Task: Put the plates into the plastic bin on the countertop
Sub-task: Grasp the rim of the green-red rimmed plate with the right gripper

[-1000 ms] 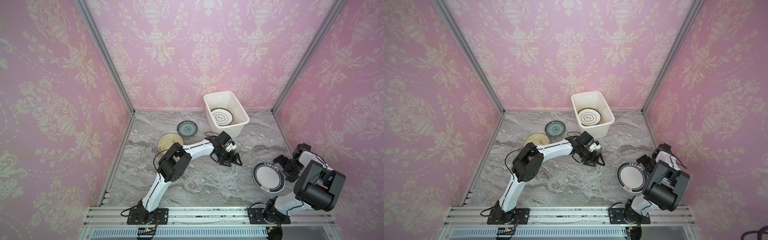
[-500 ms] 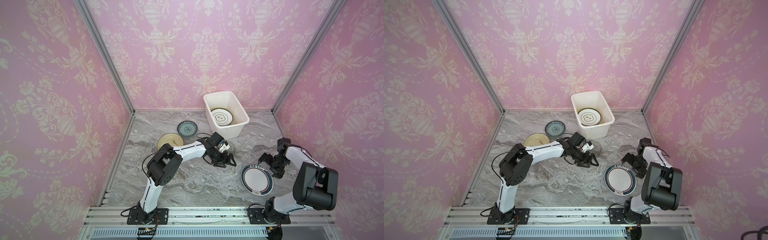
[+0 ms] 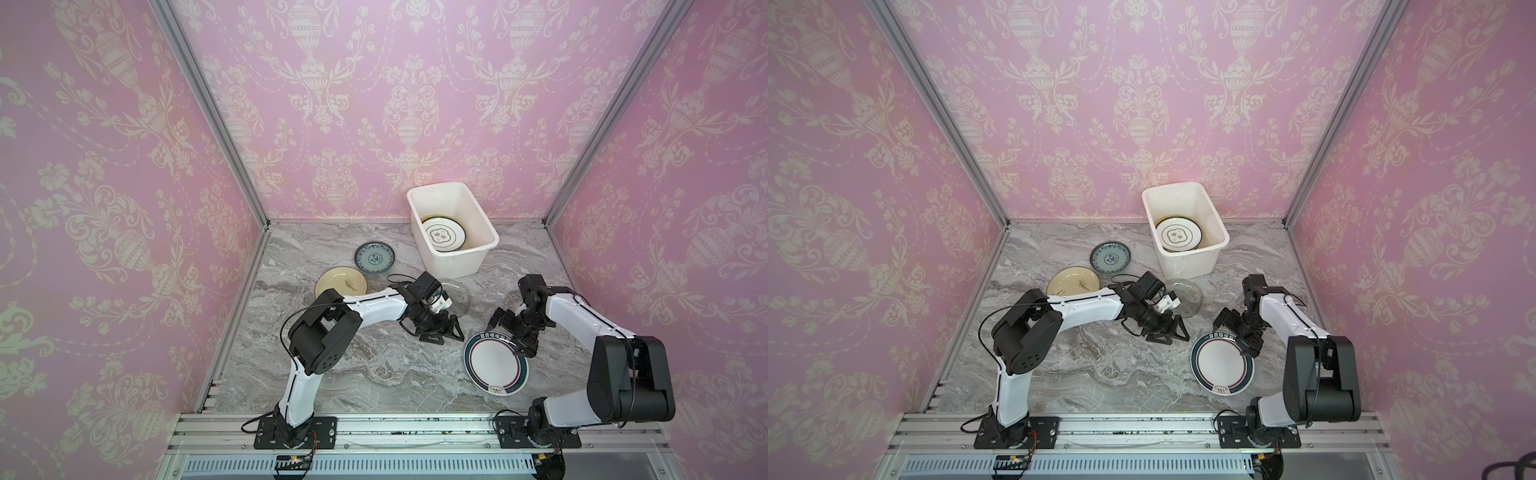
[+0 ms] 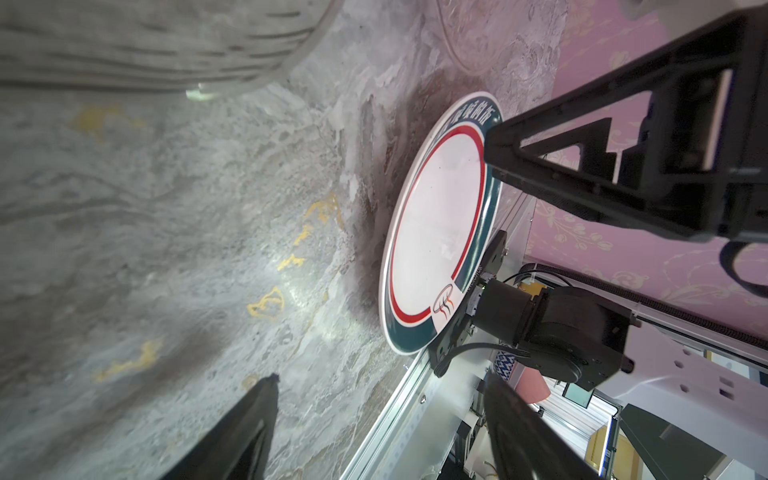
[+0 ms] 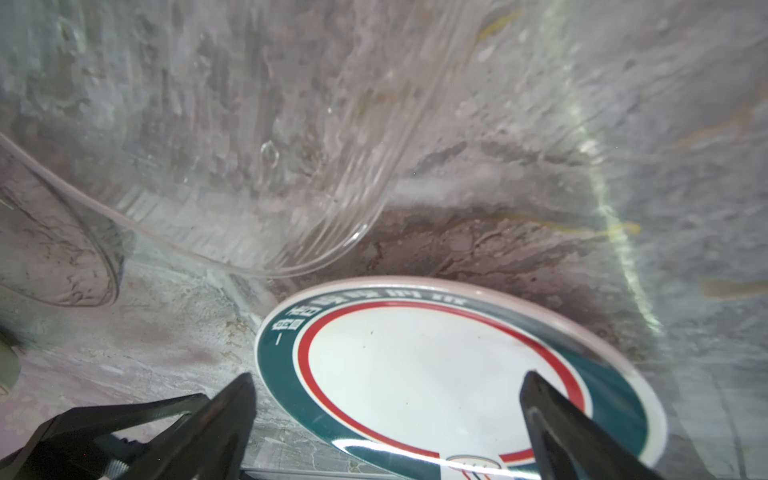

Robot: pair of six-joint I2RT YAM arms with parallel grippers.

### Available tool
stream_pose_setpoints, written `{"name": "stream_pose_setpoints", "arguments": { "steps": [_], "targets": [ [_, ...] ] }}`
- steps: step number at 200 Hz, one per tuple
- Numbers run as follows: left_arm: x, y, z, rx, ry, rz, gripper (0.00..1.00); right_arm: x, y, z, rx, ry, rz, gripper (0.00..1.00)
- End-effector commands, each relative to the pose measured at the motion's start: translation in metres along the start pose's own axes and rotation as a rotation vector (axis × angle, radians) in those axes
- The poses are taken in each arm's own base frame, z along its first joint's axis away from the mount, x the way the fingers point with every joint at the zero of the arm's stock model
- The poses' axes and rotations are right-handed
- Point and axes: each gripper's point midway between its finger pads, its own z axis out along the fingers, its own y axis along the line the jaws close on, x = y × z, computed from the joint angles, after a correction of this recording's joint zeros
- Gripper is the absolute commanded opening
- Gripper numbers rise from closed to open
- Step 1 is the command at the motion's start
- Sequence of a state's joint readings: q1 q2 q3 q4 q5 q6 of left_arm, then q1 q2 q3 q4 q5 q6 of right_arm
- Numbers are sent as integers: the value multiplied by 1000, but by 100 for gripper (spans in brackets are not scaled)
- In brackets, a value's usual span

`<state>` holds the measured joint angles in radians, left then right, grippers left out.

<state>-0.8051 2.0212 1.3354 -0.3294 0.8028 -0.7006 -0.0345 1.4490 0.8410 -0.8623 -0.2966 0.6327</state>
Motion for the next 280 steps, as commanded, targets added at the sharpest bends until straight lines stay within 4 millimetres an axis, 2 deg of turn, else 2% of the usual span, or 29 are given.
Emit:
{"name": "stream_pose_setpoints", "arguments": {
  "steps": [1,29,46,100,136,171,197,234,280],
  "targets": [
    [6,0,-8,1,11,12,77,6,2,-10,20,22,-8,100],
    [1,-6,-3,19,15,36,76,-4,-14,-46,147,-72,-103,100],
    [0,-11,2,35,18,51,76,-5,-27,-51,181,-85,-103,100],
    [-7,-15,11,73,11,42,77,8,-57,-24,188,-41,-39,100],
    [-11,-17,15,86,2,37,77,5,-55,-21,161,-52,-15,100],
    [-12,-19,16,88,1,39,77,16,-67,-4,186,-15,51,100],
    [-11,-19,15,86,-1,39,77,8,-75,-6,249,-71,90,100],
    [-10,-18,15,86,3,39,77,8,-67,8,196,-77,114,100],
    [-11,-17,13,84,1,32,77,12,-42,23,116,-13,-30,100]
  ]
}}
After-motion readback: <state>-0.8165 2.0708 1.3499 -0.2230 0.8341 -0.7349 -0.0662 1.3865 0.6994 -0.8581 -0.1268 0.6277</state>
